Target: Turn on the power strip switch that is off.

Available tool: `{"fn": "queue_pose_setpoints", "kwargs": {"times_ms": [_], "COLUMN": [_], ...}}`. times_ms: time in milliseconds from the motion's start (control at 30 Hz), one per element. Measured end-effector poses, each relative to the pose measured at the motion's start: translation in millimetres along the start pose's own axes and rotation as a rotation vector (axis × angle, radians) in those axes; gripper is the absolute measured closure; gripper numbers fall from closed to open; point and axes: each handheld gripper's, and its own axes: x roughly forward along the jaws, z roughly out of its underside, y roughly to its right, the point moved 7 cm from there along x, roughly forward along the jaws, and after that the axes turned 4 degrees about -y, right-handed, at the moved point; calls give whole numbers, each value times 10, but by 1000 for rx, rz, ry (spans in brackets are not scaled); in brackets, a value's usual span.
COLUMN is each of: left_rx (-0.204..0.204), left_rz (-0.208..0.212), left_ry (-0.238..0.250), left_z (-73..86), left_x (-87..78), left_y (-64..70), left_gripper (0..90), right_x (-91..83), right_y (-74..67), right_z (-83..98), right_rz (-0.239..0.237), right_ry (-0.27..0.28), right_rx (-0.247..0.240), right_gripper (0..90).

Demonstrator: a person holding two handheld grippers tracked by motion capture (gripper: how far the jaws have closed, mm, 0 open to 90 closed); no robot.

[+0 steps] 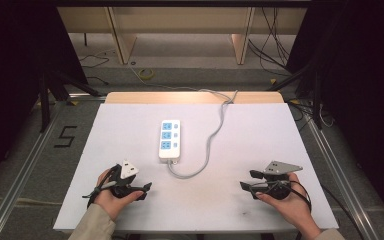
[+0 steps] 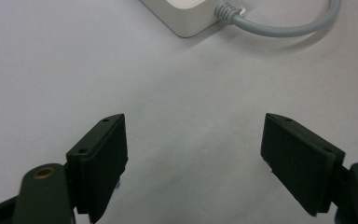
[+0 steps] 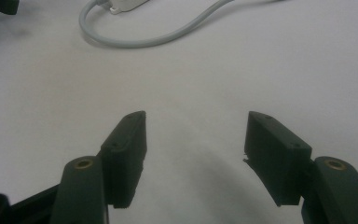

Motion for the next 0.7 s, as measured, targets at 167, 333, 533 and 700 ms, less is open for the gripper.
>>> {"fn": "queue_pose_setpoints", "kwargs": {"times_ms": [167,333,533,700], "left_rx": [0,-1,28,54], "left_rz": [-6,-31,-48,-39], "left_ry": [3,-4,3,-12], "left_z": [0,-1,-17,-7], "left_x": [-10,-27,-69,-100], "left_y": [-7,-23,-37,-20], "left_gripper": [231,354,667,868], "right_x": [2,-1,6,12], "right_y": [-5,-14,-11,-16], "right_z": [1,-6,-3,-2], "right_rz": [0,-1,-1,-3], "right_ry": [-2,1,-3,-3], "right_rx": [-3,-5,-7,-4], "right_gripper": [398,397,397,394]}}
